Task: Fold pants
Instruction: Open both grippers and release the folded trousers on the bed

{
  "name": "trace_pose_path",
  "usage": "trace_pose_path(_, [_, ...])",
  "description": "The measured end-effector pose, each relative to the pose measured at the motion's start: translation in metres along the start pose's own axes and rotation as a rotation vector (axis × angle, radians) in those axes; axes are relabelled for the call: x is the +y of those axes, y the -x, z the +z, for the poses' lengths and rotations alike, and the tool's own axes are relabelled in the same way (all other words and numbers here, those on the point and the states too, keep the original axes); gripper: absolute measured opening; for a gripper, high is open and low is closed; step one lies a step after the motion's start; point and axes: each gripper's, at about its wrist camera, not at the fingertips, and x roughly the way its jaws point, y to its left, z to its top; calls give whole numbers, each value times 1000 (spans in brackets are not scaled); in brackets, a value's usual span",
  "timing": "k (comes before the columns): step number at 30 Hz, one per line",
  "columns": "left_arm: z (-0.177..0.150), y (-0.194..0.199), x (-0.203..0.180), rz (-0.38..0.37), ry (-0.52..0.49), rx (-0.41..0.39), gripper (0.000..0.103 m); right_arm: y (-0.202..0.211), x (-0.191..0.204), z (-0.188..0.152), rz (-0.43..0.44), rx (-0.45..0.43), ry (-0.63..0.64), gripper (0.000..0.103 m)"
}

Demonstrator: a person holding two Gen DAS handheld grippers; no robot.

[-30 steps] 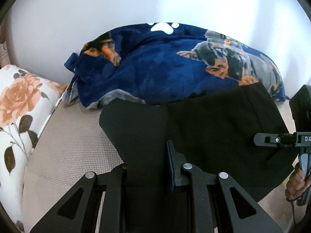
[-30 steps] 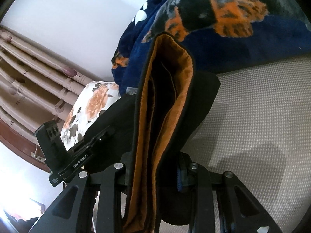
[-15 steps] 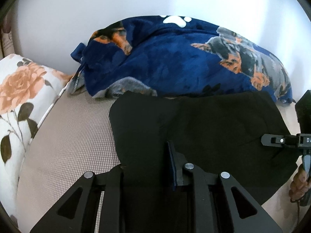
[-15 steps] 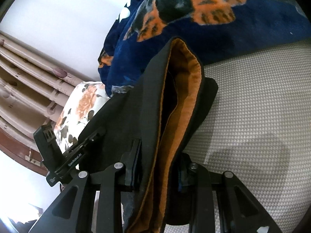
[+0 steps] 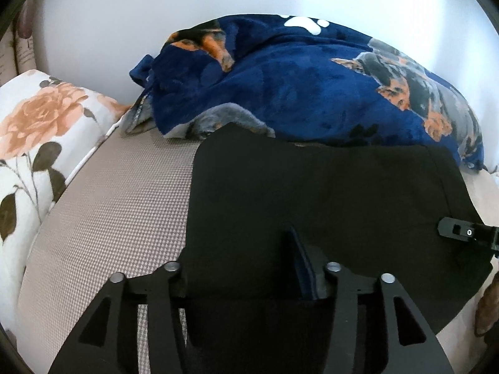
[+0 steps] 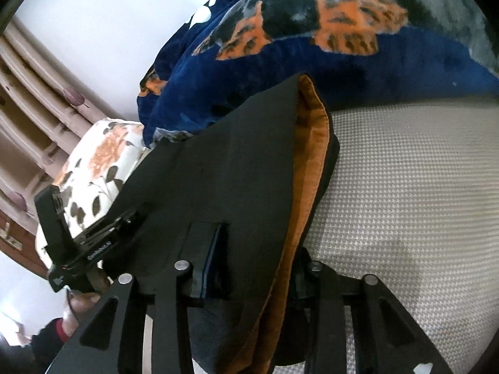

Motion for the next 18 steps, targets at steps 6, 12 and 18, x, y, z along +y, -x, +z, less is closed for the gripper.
trace_pose_path(6, [0, -4, 6, 19, 40, 11, 66, 2, 8, -7, -131, -43, 30, 49])
trace_pose_path(12, [-2, -5, 8, 53, 60, 14, 76, -2, 23, -12, -247, -58, 103, 68])
trace_pose_path(18, [-1, -5, 10, 63, 63, 14, 79, -7, 32, -16, -334, -81, 146, 83])
